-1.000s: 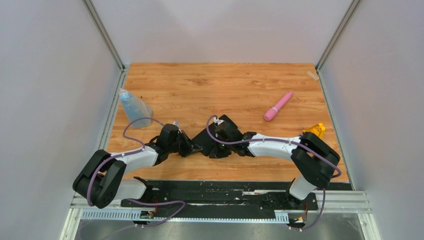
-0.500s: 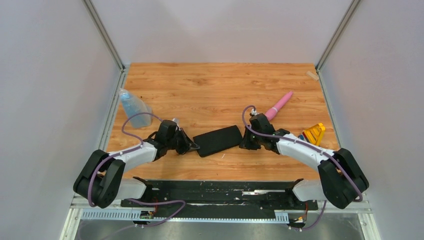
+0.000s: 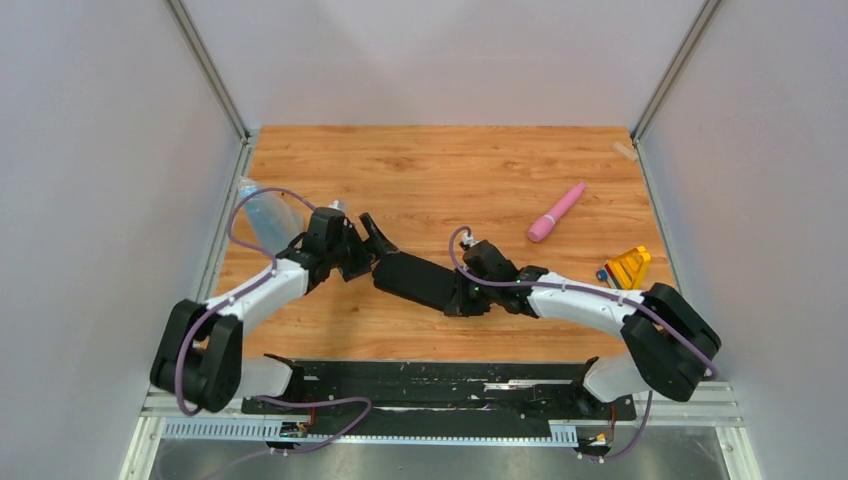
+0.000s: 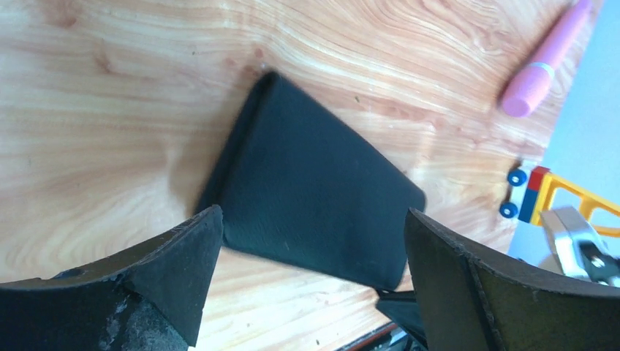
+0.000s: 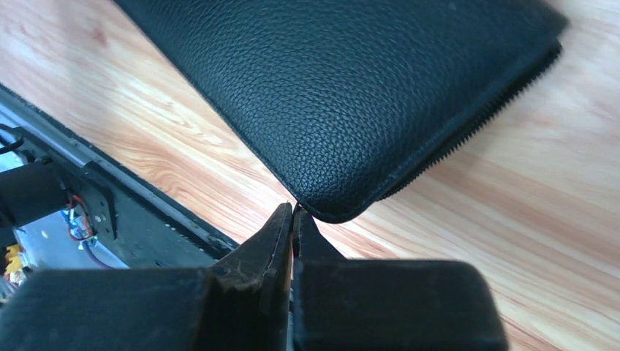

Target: Sort the hair-cutting tools

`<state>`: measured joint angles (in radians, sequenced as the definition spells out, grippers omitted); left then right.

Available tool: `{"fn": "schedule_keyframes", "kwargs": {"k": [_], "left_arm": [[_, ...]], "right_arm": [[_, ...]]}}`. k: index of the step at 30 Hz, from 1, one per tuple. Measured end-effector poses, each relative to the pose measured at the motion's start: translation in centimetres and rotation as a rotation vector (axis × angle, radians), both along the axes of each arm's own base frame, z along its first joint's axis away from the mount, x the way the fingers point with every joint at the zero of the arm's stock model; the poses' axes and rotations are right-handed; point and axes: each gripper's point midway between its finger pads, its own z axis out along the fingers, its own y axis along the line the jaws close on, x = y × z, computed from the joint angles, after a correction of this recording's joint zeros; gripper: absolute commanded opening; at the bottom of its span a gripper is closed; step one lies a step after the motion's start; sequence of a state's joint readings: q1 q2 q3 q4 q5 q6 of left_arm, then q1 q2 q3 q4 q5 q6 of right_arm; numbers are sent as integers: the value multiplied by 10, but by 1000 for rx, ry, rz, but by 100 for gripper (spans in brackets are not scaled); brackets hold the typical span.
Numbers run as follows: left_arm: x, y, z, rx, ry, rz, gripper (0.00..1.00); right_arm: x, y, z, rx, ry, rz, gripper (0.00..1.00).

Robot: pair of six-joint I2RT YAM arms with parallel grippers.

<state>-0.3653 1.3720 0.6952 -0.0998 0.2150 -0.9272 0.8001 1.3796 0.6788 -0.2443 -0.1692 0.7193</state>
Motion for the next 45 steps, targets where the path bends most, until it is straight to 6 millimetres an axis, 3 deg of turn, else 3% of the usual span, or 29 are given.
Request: {"fn": "schedule_keyframes", "kwargs": {"k": [6, 9, 14, 18, 21, 22, 24, 27, 32, 35, 41, 45], "left_arm": [[-35, 9, 23, -53, -78, 22, 87], [-57, 4, 15, -85, -54, 11, 82], [-78, -9, -14, -113, 47, -3, 73], [-74, -16, -27, -120, 84, 1, 57], [-72, -20, -37, -120, 108, 6, 36], [-72, -21, -40, -118, 115, 7, 25], [-72, -21, -43, -120, 127, 15, 11], [-68, -24, -40, -139, 112, 25, 0], [-65, -30, -32, -169, 100, 9, 0], [-62, -28, -29, -170, 101, -2, 0], [-65, -37, -24, -211, 134, -77, 0], [-66, -45, -21, -231, 138, -142, 0]], "right_arm": [[-1, 59, 10, 48, -13, 84, 0], [0, 84, 14, 72, -30, 118, 0], [-6, 101, 9, 72, -28, 154, 0], [-9, 102, 5, 63, -23, 162, 0], [-10, 102, 5, 62, -24, 162, 0], [-9, 101, 5, 58, -26, 161, 0], [-9, 99, 2, 45, -26, 156, 0], [-11, 93, -1, 30, -25, 153, 0], [-17, 74, 8, 31, -66, 145, 0], [-20, 48, 8, -4, -102, 123, 0], [3, -5, 11, -8, -145, -13, 0], [16, -25, 14, 13, -137, -73, 0]]}}
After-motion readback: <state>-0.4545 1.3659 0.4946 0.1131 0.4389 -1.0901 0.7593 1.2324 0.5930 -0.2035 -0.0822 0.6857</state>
